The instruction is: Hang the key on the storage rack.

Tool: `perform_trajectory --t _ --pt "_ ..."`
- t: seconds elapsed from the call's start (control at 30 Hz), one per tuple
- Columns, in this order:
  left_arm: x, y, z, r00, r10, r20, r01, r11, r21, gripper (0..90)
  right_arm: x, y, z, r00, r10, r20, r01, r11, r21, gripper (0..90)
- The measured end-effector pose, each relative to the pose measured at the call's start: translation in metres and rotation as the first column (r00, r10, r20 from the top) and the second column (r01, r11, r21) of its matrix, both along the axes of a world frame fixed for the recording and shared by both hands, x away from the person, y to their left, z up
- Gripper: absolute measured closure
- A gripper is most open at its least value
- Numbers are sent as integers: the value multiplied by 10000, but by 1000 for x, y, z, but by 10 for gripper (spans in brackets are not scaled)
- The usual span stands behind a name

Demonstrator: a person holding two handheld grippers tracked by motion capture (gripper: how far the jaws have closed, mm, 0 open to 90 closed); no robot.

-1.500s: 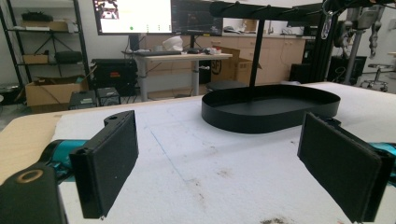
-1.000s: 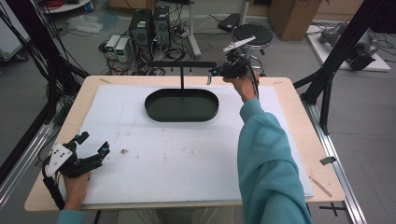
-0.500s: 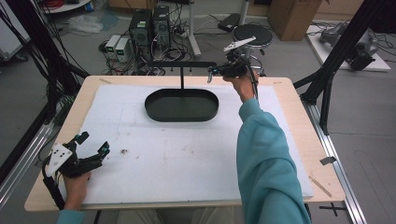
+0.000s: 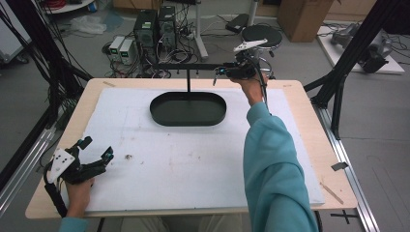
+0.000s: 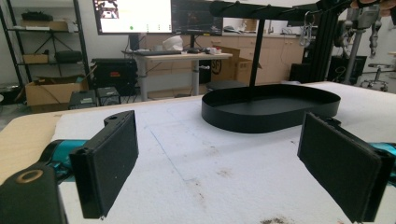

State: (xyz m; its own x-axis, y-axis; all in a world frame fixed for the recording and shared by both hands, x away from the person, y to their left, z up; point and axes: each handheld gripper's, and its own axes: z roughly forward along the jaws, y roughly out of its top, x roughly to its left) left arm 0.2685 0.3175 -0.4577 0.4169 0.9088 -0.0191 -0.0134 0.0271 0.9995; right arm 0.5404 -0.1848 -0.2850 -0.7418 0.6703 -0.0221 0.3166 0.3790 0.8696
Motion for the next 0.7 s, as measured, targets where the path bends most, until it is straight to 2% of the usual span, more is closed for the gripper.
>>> perform_trajectory --t 0.03,0.07,0.1,0.13,0.17,0.2,0.23,0.27,0.3,0.33,0.37,0.43,0.47,0.5,0.53,0.63,0.67,0.7 --pt "0 0 0 10000 1 -5 -1 10000 4 127 -1 -2 0 9997 -247 -53 248 9996 101 361" --pt "0 0 0 10000 -1 -3 1 10000 2 128 -3 -3 0 9992 -402 35 401 9990 204 260" --pt "0 0 0 10000 1 -9 -1 10000 7 128 -3 -3 0 9992 -402 35 401 9990 204 260" --pt "0 0 0 10000 1 -3 -1 10000 6 127 -6 -3 1 9977 -675 89 671 9970 385 154" --pt "0 0 0 10000 -5 4 5 10000 9 127 -11 -6 2 9958 -847 337 819 9935 785 4" --pt "0 0 0 10000 -8 3 8 10000 6 127 -13 -8 4 9964 -792 285 760 9921 1000 7" --pt "0 0 0 10000 -8 9 8 10000 24 127 -13 -8 4 9964 -792 285 760 9921 1000 7" --pt "0 0 0 10000 5 24 -5 10000 16 127 -21 -13 7 9979 -619 198 586 9889 1367 7" --pt "0 0 0 10000 6 4 -6 10000 14 127 -21 -13 7 9979 -619 198 586 9889 1367 7" --pt "1 0 0 10000 -5 -31 5 10000 -19 128 -35 -17 11 9971 -528 541 443 9879 1489 7" --pt "1 1 0 10000 12 -99 -12 10000 -9 128 -35 -17 11 9971 -528 541 443 9879 1489 7" --pt "1 1 0 9999 -4 -133 4 10000 -31 127 -56 -27 11 9964 -304 795 189 9898 1411 7" --pt "1 1 0 9999 6 -110 -6 10000 -21 128 -63 -32 10 9953 -249 934 107 9887 1495 7" --pt "1 0 0 9999 -7 -100 7 10000 13 128 -63 -32 10 9953 -249 934 107 9887 1495 7" --pt "1 0 0 10000 -12 -75 12 10000 19 128 -71 -37 9 9965 -229 802 106 9885 1512 7" --pt "0 0 0 10000 -1 -6 1 10000 70 128 -95 -57 0 9922 -230 1223 12 9844 1759 7" --pt "0 0 0 10000 3 20 -3 10000 86 128 -112 -71 -9 9908 -176 1345 -91 9807 1951 7" --pt "0 0 0 10000 4 17 -4 10000 86 128 -112 -71 -9 9908 -176 1345 -91 9807 1951 7"
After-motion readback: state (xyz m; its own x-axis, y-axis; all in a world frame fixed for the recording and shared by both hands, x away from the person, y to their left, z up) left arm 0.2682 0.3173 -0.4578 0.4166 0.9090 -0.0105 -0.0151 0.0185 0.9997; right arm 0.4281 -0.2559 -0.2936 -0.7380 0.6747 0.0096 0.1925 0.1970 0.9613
